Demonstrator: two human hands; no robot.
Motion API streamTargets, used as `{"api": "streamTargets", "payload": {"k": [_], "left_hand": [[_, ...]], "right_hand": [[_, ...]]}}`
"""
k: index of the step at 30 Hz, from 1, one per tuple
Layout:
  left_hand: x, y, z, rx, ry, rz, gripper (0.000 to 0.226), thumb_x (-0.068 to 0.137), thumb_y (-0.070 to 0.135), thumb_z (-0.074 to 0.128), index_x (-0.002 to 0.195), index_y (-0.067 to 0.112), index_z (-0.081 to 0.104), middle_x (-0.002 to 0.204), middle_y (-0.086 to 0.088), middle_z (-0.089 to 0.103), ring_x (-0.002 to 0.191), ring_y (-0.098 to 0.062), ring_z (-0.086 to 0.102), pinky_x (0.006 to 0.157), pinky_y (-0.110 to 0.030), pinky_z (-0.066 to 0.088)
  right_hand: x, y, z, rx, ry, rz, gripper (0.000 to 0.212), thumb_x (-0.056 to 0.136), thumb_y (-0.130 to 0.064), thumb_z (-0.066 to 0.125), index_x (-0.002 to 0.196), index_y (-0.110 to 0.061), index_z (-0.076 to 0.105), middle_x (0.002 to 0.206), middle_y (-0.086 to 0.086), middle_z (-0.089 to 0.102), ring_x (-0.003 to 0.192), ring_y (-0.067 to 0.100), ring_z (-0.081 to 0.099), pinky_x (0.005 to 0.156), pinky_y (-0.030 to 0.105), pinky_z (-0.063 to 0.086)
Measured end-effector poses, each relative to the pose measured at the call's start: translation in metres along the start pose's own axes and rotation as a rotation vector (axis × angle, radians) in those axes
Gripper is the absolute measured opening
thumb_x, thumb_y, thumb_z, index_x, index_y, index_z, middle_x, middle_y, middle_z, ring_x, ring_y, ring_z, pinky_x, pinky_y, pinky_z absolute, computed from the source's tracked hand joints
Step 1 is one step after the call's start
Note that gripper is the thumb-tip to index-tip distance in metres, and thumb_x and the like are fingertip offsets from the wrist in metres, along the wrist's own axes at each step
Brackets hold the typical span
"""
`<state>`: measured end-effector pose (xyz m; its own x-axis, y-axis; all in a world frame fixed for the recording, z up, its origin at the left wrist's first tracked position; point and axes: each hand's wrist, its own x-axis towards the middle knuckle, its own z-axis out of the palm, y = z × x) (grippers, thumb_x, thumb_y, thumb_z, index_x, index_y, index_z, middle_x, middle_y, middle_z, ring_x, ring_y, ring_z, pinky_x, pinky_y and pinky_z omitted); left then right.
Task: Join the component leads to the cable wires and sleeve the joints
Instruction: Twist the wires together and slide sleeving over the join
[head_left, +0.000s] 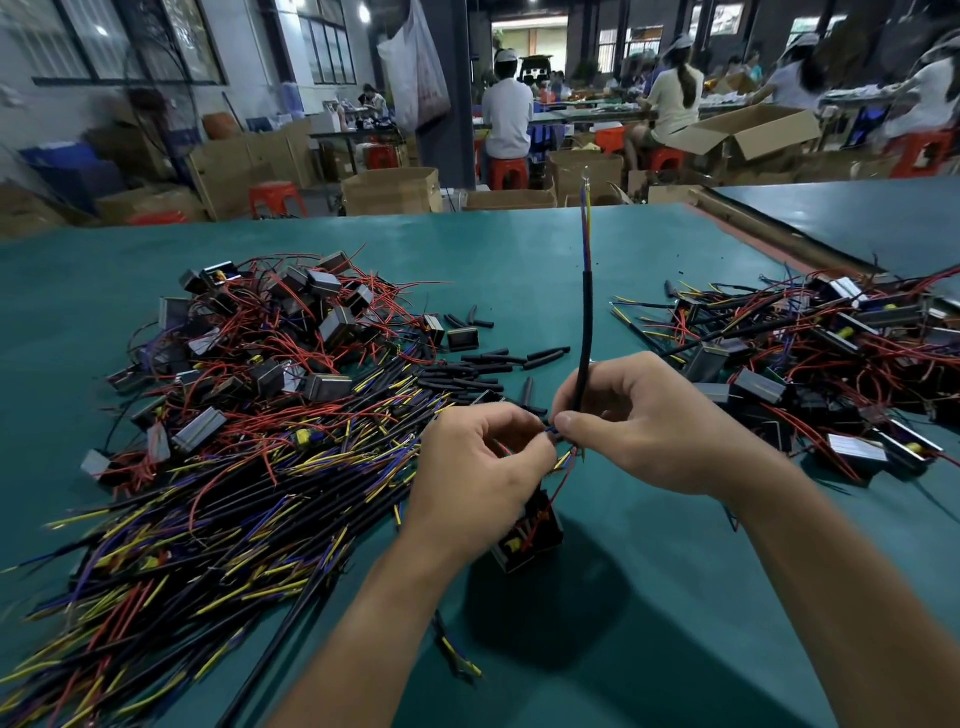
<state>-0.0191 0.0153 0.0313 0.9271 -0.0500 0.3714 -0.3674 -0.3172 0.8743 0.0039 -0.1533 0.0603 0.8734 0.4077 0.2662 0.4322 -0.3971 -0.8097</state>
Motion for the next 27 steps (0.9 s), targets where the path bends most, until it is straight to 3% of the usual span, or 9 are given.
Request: {"api": "streamTargets", "payload": {"k": [4,8,12,16,21,27], "left_hand": [[0.003,0.003,-0.002,-0.189,-0.093,-0.189,0.024,0.084,0.004,0.069,0.063,0.015,0.067,0.045,0.007,0.049,0.039,-0.007,0.039,0.043,-0.018,0.032],[0.003,0.005,-0.005,-0.339,-0.16,-0.322,0.023,0.084,0.001,0.067,0.064,0.014,0.068,0.045,-0.001,0.044,0.039,-0.01,0.035,0.043,-0.019,0.032],[0.004,0.005,-0.009,-0.4,-0.186,-0.371,0.017,0.084,0.01,0.069,0.067,0.015,0.071,0.052,-0.005,0.044,0.041,-0.012,0.039,0.044,-0.019,0.035],[0.005,0.003,-0.009,-0.42,-0.181,-0.395,0.02,0.085,0.013,0.068,0.067,0.017,0.073,0.052,-0.001,0.048,0.04,-0.009,0.044,0.044,-0.017,0.039],[0.004,0.002,-0.011,-0.451,-0.164,-0.382,0.019,0.082,0.01,0.071,0.065,0.018,0.074,0.057,-0.004,0.047,0.043,-0.009,0.043,0.045,-0.017,0.04],[0.006,0.0,-0.009,-0.386,-0.077,-0.222,0.013,0.079,0.002,0.073,0.072,0.013,0.074,0.057,0.001,0.06,0.045,-0.011,0.044,0.045,-0.018,0.038]], "right_hand": [[-0.001,-0.002,-0.001,-0.003,-0.012,-0.006,0.016,0.09,-0.003,0.064,0.076,-0.01,0.069,0.06,-0.006,0.06,0.054,0.003,0.048,0.053,0.016,0.038],[-0.002,-0.002,-0.002,0.0,-0.029,-0.007,0.016,0.09,-0.005,0.064,0.077,-0.011,0.069,0.065,0.01,0.064,0.06,0.011,0.051,0.057,0.028,0.042],[-0.002,-0.001,-0.002,0.008,-0.034,-0.012,0.016,0.091,-0.006,0.064,0.077,-0.012,0.069,0.062,-0.002,0.059,0.057,0.009,0.049,0.055,0.024,0.04],[-0.001,0.0,-0.001,0.012,-0.034,-0.016,0.016,0.09,-0.006,0.064,0.078,-0.013,0.07,0.064,0.001,0.061,0.059,0.011,0.05,0.057,0.03,0.042],[-0.002,0.0,-0.001,0.03,-0.03,-0.026,0.014,0.09,-0.006,0.064,0.078,-0.012,0.069,0.069,0.017,0.064,0.061,0.015,0.053,0.058,0.034,0.043],[0.0,0.002,0.0,0.035,-0.011,-0.005,0.014,0.09,-0.006,0.064,0.078,-0.013,0.069,0.064,0.004,0.062,0.06,0.012,0.053,0.059,0.032,0.045]]}}
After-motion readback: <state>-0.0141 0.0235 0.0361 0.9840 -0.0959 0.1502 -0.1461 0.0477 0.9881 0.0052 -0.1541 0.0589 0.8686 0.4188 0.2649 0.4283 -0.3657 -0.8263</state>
